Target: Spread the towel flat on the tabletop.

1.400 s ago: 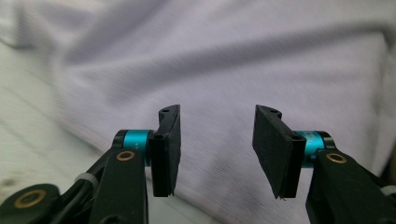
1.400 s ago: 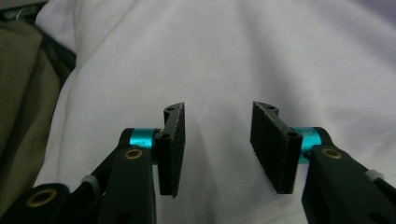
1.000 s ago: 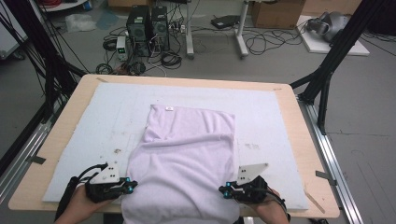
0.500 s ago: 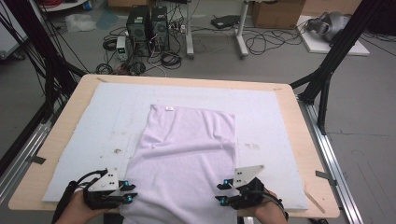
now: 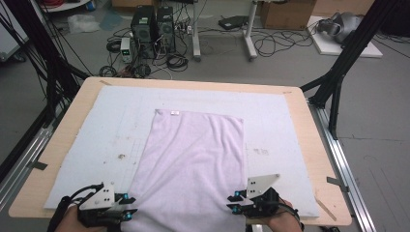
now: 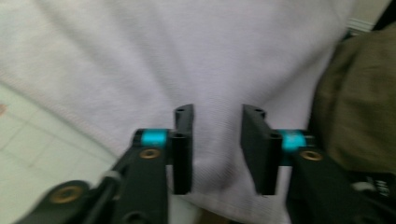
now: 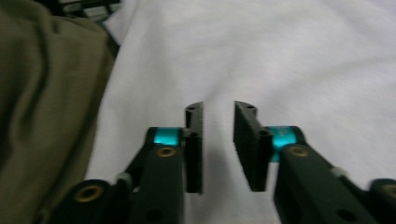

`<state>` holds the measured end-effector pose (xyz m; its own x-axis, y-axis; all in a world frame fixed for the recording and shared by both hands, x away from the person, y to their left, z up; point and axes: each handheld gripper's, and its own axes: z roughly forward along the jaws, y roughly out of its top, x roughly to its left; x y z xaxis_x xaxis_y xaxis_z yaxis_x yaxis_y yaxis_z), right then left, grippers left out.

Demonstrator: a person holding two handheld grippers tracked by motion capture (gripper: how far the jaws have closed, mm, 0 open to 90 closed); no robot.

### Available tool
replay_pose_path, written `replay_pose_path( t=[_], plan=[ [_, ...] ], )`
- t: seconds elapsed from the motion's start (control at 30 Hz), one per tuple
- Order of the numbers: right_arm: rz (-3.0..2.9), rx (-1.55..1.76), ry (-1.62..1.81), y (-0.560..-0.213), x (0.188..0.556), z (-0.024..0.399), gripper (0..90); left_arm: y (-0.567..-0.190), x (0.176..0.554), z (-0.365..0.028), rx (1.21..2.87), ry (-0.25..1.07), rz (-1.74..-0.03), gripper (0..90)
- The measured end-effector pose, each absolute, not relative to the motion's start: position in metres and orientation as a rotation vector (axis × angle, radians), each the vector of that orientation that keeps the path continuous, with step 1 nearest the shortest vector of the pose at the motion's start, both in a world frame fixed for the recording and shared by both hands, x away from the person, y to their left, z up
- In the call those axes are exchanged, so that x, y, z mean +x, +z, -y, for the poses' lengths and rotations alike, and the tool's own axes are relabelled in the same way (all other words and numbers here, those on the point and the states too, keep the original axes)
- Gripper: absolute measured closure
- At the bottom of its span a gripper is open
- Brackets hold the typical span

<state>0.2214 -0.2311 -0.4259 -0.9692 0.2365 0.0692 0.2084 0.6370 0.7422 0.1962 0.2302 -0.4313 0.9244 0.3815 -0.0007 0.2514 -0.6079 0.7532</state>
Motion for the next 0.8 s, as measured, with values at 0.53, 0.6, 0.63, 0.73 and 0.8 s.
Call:
replay_pose_path(
  t=[0.53, 0.6, 0.63, 0.73, 0.8],
  plan=[
    [-2.810, 0.434, 1.305, -0.434, 0.235, 0.233, 75.4, -0.434, 0.208, -0.231, 2.222, 0.212, -0.476, 77.3],
    [-2.760, 0.464, 1.321, -0.427, 0.245, 0.236, 69.2, -0.430, 0.214, -0.231, 2.192, 0.237, -0.493, 68.6],
    [-2.739, 0.476, 1.327, -0.425, 0.249, 0.237, 66.9, -0.427, 0.218, -0.231, 2.183, 0.253, -0.502, 67.1],
    [-2.706, 0.491, 1.339, -0.421, 0.259, 0.237, 64.6, -0.422, 0.231, -0.230, 2.148, 0.280, -0.516, 65.1],
    [-2.696, 0.493, 1.342, -0.421, 0.270, 0.234, 60.0, -0.420, 0.241, -0.228, 2.125, 0.287, -0.531, 61.5]
  ],
)
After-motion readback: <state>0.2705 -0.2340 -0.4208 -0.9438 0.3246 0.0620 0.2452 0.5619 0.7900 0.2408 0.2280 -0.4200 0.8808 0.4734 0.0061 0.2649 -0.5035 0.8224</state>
